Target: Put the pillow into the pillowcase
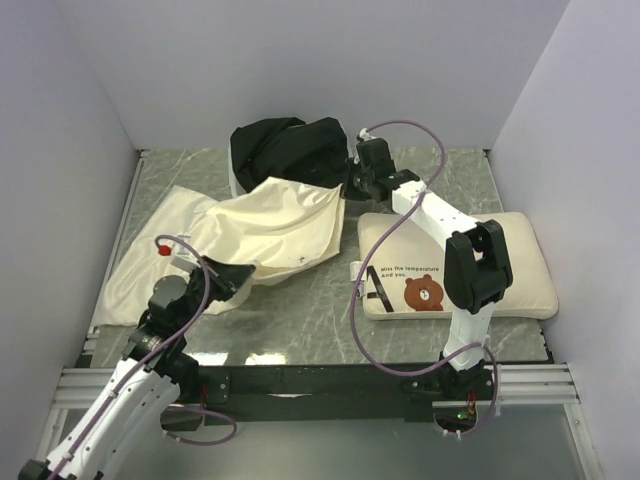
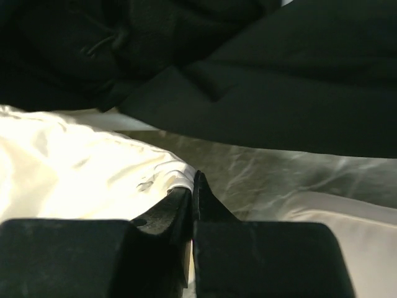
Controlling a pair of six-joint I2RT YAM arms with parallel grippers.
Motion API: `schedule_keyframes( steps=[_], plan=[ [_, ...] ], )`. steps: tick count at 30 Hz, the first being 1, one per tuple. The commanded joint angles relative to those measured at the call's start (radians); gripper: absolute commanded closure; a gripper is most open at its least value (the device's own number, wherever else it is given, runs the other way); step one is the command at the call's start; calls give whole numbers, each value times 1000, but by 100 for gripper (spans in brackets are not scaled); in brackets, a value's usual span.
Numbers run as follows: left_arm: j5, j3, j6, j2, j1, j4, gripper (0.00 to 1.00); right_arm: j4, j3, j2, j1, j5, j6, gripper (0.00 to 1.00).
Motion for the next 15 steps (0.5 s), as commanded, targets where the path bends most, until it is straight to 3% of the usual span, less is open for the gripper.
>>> schedule_keyframes(
  steps=[1,5,7,11,15],
  plan=[
    [25,-13,-55,82,-130,2,99,-52,40,-43,-1,147,-58,95],
    [-80,42,-76,243,-362,-33,99,-114,84,-43,-1,197,-61,74],
    [-103,41,-108,280,-425,-26,97,-165,121,-40,1,216,-57,66],
    [-97,51,-139,381,-534,-33,69,-214,141,-76,-1,249,-47,34],
    [-110,94,-129,374,-594,-87,34,-248,146,-138,-5,289,-46,19]
  ],
)
